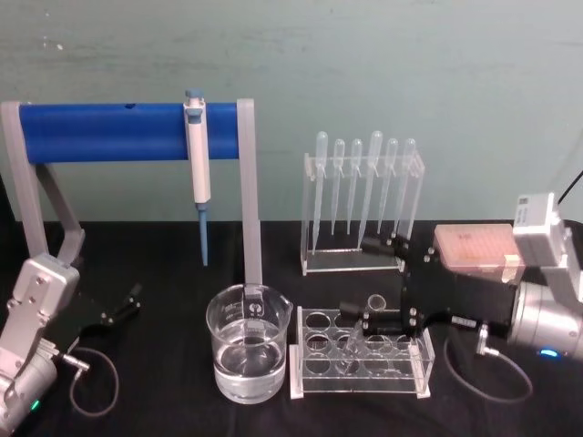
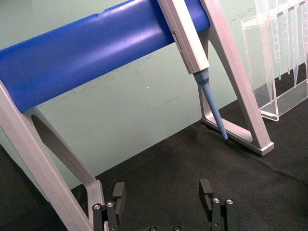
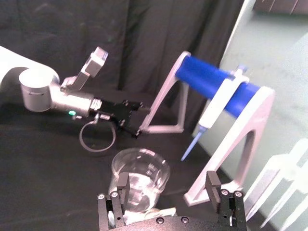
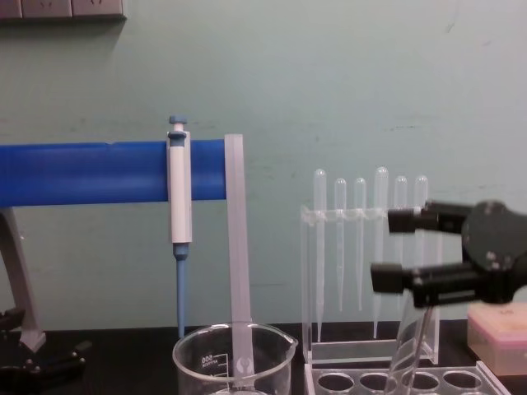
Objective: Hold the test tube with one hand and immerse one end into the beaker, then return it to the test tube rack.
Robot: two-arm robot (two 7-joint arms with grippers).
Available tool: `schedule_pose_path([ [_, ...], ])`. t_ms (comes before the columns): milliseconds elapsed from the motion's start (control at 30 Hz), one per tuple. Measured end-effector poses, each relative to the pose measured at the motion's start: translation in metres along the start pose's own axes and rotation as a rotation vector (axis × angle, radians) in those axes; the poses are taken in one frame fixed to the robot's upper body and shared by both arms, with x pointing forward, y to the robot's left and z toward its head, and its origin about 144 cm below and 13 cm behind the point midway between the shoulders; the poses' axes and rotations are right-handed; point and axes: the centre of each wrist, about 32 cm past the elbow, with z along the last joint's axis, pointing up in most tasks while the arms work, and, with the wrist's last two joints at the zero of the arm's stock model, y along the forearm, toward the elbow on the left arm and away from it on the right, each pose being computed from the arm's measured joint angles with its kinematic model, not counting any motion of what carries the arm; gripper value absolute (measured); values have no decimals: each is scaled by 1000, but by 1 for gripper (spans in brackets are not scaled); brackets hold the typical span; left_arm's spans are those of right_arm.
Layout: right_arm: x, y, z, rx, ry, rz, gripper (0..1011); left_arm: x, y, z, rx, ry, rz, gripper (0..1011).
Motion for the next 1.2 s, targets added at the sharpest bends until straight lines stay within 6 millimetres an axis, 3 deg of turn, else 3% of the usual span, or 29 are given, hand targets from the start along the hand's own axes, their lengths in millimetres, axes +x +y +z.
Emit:
schedule_pose_path([
  [300,-9,-12,10,86,-60,-143,1003,0,0,0,0,0,0,1000],
  [600,-51,-25,-6,22,7,-541,1003,0,0,0,0,0,0,1000],
  [733,-71,-18,-18,-57,84,-713,1003,0,0,0,0,0,0,1000],
  [900,-81,-7,-31,-110,133,-811,1003,0,0,0,0,0,0,1000],
  [1200,-84,4,-37,-183,125,-847,1003,0,0,0,0,0,0,1000],
])
